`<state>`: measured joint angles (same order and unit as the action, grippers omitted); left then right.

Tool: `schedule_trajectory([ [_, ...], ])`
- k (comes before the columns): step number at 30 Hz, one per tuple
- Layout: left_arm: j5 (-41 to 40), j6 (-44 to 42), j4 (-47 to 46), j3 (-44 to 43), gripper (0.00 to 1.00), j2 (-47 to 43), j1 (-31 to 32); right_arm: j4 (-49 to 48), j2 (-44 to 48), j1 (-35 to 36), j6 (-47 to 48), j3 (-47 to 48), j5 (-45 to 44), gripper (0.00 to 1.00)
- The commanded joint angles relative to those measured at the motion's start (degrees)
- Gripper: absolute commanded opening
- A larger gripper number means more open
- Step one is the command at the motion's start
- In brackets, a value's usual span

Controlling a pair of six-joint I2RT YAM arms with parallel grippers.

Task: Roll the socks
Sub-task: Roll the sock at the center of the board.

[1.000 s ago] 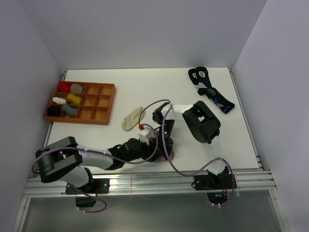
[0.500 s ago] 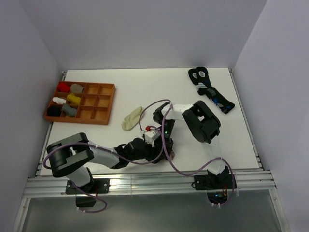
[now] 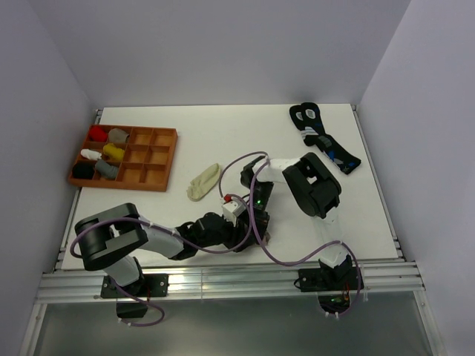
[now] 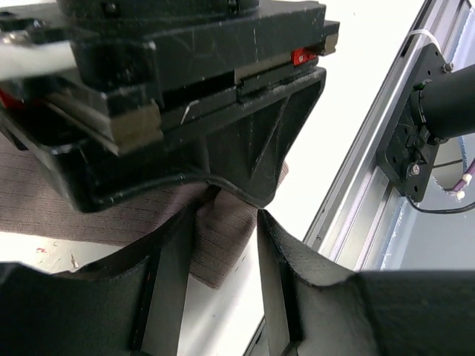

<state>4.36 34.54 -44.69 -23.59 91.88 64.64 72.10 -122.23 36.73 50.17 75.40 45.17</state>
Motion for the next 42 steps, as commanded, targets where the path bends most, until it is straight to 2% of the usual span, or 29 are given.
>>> schedule_trajectory([
  [1, 2.32, 0.0, -2.6, 0.57, 0.45, 1.2, 0.13, -3.28, 0.15, -1.22, 1.33, -0.95, -3.42, 0.08],
  [4, 3.46, 0.35, -2.86, 0.04, 0.43, 2.34, -0.13, -3.71, 0.33, -1.4, 1.24, -1.56, -3.51, 0.08],
  [8, 4.51, 1.83, -3.04, -0.84, 0.34, 4.36, -0.13, -4.59, 0.68, -1.57, 0.72, -2.18, -3.16, 0.08],
  [11, 5.83, 3.41, -4.18, -1.1, 0.2, 5.86, -0.13, -5.73, 1.21, -1.66, -0.25, -2.88, -2.98, 0.09],
  [14, 6.98, 5.26, -4.18, -1.45, 0.07, 6.91, -0.13, -7.58, 2.44, -1.66, -1.83, -4.02, -2.63, 0.15],
  [15, 7.15, 5.7, -4.01, -1.45, 0.0, 7.0, -0.13, -9.41, 3.92, -1.66, -2.96, -5.33, -2.63, 0.19],
  [24, 9.08, 11.42, -4.53, 2.32, 0.0, 9.02, -2.24, -18.3, 15.69, -4.12, -8.42, -11.58, -3.42, 0.44],
  [32, 13.03, 15.37, -2.6, 3.03, 0.0, 10.96, -5.31, -21.38, 25.46, -9.04, -9.66, -13.69, -5.0, 0.47],
  [36, 17.42, 18.18, -0.41, 2.85, 0.0, 10.69, -7.42, -26.47, 33.96, -11.06, -7.64, -19.03, -7.1, 0.47],
  [42, 25.16, 20.3, 10.48, 0.31, 0.0, 9.64, -12.69, -33.67, 47.15, -10.8, -2.11, -28.26, -11.68, 0.49],
])
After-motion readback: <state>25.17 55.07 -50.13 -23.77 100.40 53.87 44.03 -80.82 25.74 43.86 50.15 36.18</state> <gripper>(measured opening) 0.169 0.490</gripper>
